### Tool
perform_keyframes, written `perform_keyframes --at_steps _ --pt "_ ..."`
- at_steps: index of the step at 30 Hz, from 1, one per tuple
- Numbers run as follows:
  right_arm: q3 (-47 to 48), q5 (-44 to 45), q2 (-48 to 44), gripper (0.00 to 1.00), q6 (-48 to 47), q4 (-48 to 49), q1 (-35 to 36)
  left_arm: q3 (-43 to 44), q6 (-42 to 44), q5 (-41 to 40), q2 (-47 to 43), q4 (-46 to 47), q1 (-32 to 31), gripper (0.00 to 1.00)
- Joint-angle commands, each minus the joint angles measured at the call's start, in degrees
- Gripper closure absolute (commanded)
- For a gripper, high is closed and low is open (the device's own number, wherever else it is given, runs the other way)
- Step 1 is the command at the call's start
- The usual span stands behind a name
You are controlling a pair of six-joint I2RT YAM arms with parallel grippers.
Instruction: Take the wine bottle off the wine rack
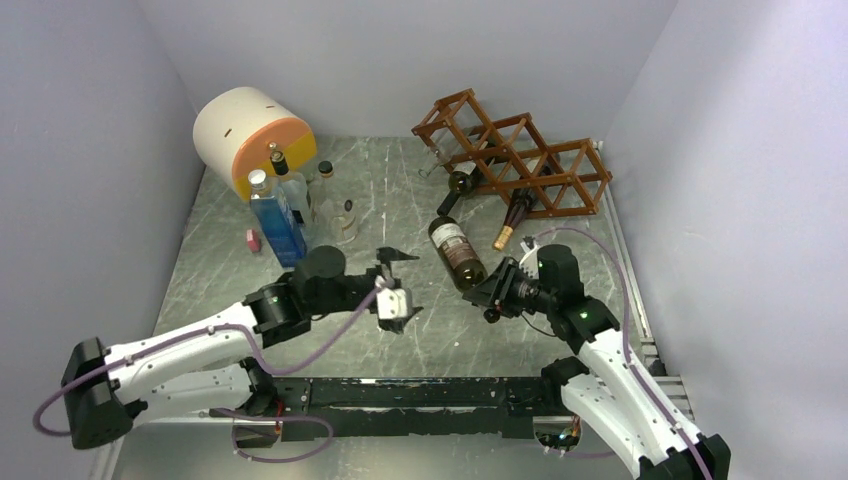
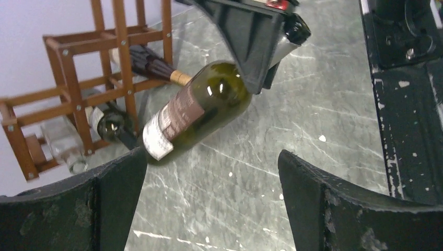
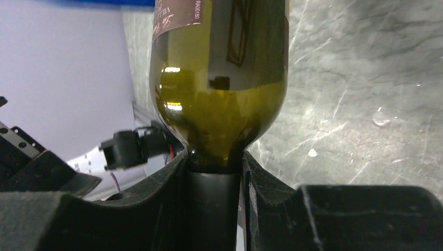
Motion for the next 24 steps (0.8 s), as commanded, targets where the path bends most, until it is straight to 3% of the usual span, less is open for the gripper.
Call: perform_keyframes --at_steps 1,3,11,18,24 --pt "6.0 -9.7 1.0 1.00 -9.2 -0.5 0.1 4.8 13.2 -9.1 5.6 -5.9 -6.8 0.01" --pt "7.4 -11.8 2.6 1.00 -11.6 -2.8 0.1 5.9 15.7 -11.1 8.7 -5.6 -8.8 0.01" --pt "10.5 -19.3 5.2 1.00 -16.7 -8.9 0.2 13.3 21.3 -6.6 20.4 -9.8 -9.9 0.02" --pt "11.0 -22.6 5.9 1.00 -18.9 -11.6 0.2 15.8 22.2 -7.4 27.3 -7.4 -10.5 0.01" --pt "11.3 -23.3 5.6 1.00 -19.5 -12.4 0.2 17.2 22.5 -9.1 32.0 -6.8 -10.5 0.07"
